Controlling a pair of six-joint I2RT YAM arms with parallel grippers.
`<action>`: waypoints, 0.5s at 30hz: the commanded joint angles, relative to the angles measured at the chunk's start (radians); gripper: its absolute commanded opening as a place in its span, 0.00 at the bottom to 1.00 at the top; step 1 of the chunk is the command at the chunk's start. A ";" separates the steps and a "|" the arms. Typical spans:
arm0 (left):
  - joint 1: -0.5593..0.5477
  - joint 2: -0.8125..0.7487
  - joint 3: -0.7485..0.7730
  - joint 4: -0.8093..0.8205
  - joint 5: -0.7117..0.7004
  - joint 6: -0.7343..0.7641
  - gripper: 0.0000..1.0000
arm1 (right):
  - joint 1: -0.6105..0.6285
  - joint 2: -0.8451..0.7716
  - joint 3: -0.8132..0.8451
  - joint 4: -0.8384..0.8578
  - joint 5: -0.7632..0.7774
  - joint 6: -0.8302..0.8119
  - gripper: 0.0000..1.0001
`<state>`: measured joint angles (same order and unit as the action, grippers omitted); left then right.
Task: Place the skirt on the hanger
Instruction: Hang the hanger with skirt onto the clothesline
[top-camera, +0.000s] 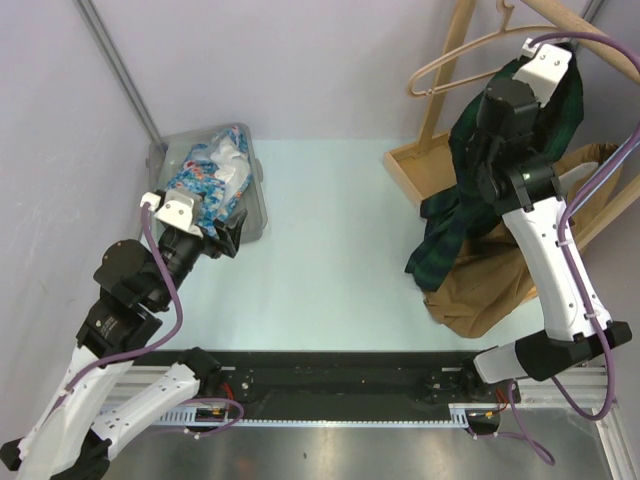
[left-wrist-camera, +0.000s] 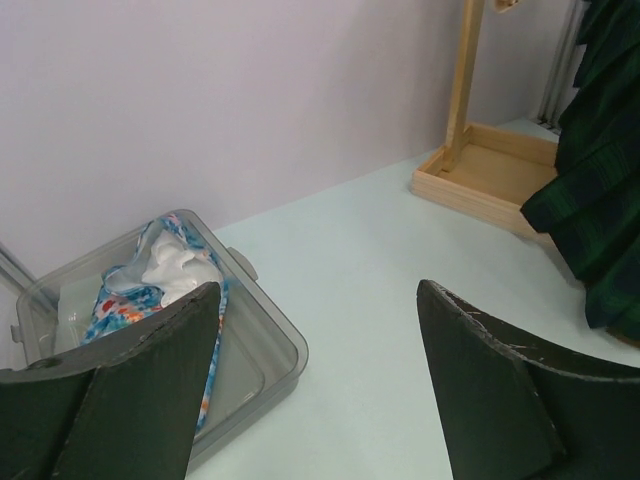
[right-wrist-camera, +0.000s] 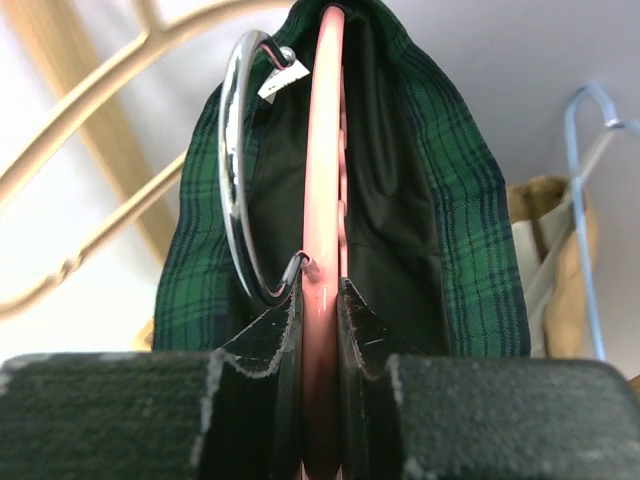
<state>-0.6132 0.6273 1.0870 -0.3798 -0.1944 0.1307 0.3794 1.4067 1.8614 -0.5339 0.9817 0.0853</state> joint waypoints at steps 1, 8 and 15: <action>0.003 -0.001 0.036 0.001 0.026 -0.019 0.83 | -0.057 0.011 0.111 0.207 0.095 -0.070 0.00; 0.003 0.000 0.036 -0.004 0.029 -0.031 0.83 | -0.171 0.049 0.151 0.141 0.035 0.022 0.00; 0.003 -0.001 0.039 -0.004 0.027 -0.036 0.83 | -0.263 0.087 0.165 0.081 -0.060 0.100 0.00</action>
<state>-0.6128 0.6273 1.0885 -0.3920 -0.1783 0.1188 0.1551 1.4963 1.9640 -0.5247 0.9592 0.1158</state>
